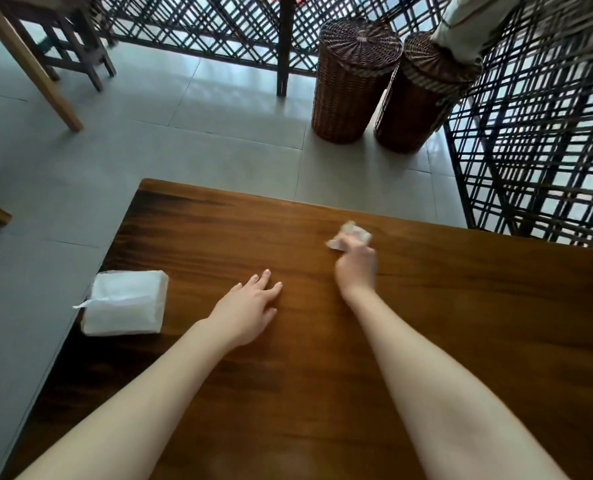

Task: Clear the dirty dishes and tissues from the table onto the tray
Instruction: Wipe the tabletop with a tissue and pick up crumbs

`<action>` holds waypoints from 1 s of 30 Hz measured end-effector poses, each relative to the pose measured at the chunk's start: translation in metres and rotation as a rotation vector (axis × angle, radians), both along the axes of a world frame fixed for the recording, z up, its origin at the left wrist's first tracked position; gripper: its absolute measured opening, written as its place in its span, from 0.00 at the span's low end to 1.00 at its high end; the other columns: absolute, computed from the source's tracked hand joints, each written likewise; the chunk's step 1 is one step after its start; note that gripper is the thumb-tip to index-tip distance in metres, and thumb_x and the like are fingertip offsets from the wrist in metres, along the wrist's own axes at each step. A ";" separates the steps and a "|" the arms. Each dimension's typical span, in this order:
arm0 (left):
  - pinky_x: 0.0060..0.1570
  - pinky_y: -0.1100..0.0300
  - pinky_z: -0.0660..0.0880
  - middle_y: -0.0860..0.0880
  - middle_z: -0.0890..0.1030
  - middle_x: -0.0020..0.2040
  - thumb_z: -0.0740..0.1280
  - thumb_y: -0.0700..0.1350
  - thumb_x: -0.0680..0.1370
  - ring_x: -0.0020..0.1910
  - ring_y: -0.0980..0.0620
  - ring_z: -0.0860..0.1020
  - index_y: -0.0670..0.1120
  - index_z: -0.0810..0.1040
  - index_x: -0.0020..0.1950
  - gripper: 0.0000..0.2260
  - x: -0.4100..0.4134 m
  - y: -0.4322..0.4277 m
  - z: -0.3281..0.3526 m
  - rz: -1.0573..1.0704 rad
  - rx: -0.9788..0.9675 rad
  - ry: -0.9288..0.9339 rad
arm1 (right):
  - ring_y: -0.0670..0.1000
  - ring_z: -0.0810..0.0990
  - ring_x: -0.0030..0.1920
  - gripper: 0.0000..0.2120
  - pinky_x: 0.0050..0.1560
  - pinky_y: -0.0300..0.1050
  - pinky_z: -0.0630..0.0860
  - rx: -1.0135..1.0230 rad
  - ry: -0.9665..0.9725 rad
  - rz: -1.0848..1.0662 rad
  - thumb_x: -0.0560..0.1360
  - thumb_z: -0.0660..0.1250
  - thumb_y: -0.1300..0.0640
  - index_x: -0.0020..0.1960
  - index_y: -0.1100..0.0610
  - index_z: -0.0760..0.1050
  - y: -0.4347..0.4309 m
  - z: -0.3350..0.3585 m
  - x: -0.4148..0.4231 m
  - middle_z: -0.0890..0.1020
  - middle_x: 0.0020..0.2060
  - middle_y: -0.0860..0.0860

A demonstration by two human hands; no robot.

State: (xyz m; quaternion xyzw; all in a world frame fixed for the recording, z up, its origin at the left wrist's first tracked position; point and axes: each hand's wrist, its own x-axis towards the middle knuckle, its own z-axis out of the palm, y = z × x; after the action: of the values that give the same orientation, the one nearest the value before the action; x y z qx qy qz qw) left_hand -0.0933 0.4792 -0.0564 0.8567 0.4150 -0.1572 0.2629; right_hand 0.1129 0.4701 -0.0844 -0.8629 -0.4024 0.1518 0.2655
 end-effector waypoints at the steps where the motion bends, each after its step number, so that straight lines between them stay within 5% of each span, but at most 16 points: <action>1: 0.74 0.54 0.51 0.49 0.46 0.79 0.55 0.50 0.83 0.77 0.50 0.49 0.54 0.52 0.78 0.24 0.001 0.000 -0.001 -0.007 0.019 0.015 | 0.56 0.75 0.63 0.23 0.63 0.43 0.69 0.004 0.002 0.137 0.75 0.54 0.72 0.65 0.58 0.74 0.011 0.000 -0.022 0.77 0.64 0.56; 7: 0.74 0.54 0.51 0.50 0.47 0.79 0.54 0.49 0.83 0.77 0.50 0.50 0.55 0.53 0.78 0.23 0.007 0.002 0.002 -0.003 0.028 0.064 | 0.56 0.73 0.66 0.29 0.67 0.48 0.68 -0.037 -0.083 0.507 0.72 0.55 0.75 0.69 0.55 0.72 0.019 0.001 -0.013 0.74 0.67 0.53; 12: 0.74 0.53 0.51 0.50 0.46 0.79 0.53 0.48 0.83 0.77 0.49 0.50 0.54 0.53 0.78 0.23 0.009 0.004 0.005 -0.002 -0.002 0.094 | 0.59 0.77 0.61 0.23 0.60 0.47 0.73 -0.080 -0.084 0.064 0.77 0.57 0.73 0.68 0.57 0.72 -0.039 0.002 0.106 0.78 0.61 0.59; 16: 0.74 0.53 0.52 0.49 0.48 0.79 0.52 0.48 0.83 0.77 0.48 0.53 0.54 0.55 0.78 0.22 0.015 0.004 0.007 0.004 0.017 0.131 | 0.59 0.76 0.62 0.24 0.63 0.46 0.71 -0.042 -0.030 -0.079 0.75 0.55 0.75 0.66 0.59 0.74 -0.037 0.002 0.099 0.78 0.61 0.59; 21: 0.71 0.52 0.59 0.48 0.50 0.79 0.52 0.48 0.83 0.76 0.46 0.58 0.53 0.58 0.77 0.21 0.023 0.007 0.014 -0.001 0.057 0.215 | 0.52 0.72 0.68 0.26 0.68 0.41 0.65 0.006 -0.021 0.404 0.73 0.57 0.75 0.67 0.59 0.73 -0.043 -0.008 -0.004 0.74 0.66 0.54; 24: 0.70 0.52 0.60 0.48 0.50 0.79 0.52 0.48 0.83 0.75 0.46 0.59 0.53 0.58 0.77 0.21 0.027 0.005 0.016 0.008 0.047 0.246 | 0.49 0.69 0.70 0.26 0.69 0.39 0.61 0.024 -0.052 0.552 0.74 0.59 0.75 0.68 0.58 0.71 -0.060 -0.010 0.004 0.73 0.67 0.52; 26: 0.71 0.51 0.59 0.48 0.50 0.79 0.52 0.47 0.83 0.75 0.46 0.59 0.53 0.58 0.77 0.21 0.027 0.004 0.016 0.022 0.048 0.255 | 0.50 0.72 0.67 0.26 0.67 0.39 0.62 -0.012 -0.064 0.491 0.74 0.58 0.76 0.66 0.57 0.74 -0.071 -0.005 0.040 0.76 0.65 0.52; 30: 0.72 0.51 0.57 0.47 0.50 0.79 0.53 0.47 0.82 0.76 0.46 0.58 0.52 0.58 0.77 0.22 0.028 0.002 0.012 0.033 0.056 0.262 | 0.59 0.77 0.61 0.23 0.61 0.48 0.73 -0.109 -0.074 0.039 0.75 0.56 0.73 0.64 0.57 0.75 -0.115 0.003 0.145 0.78 0.61 0.58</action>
State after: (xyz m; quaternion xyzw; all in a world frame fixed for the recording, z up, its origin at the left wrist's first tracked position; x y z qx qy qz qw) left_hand -0.0657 0.4815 -0.0442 0.8288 0.4641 -0.2516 0.1853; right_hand 0.2578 0.3548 -0.0817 -0.8731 -0.4197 0.1466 0.1998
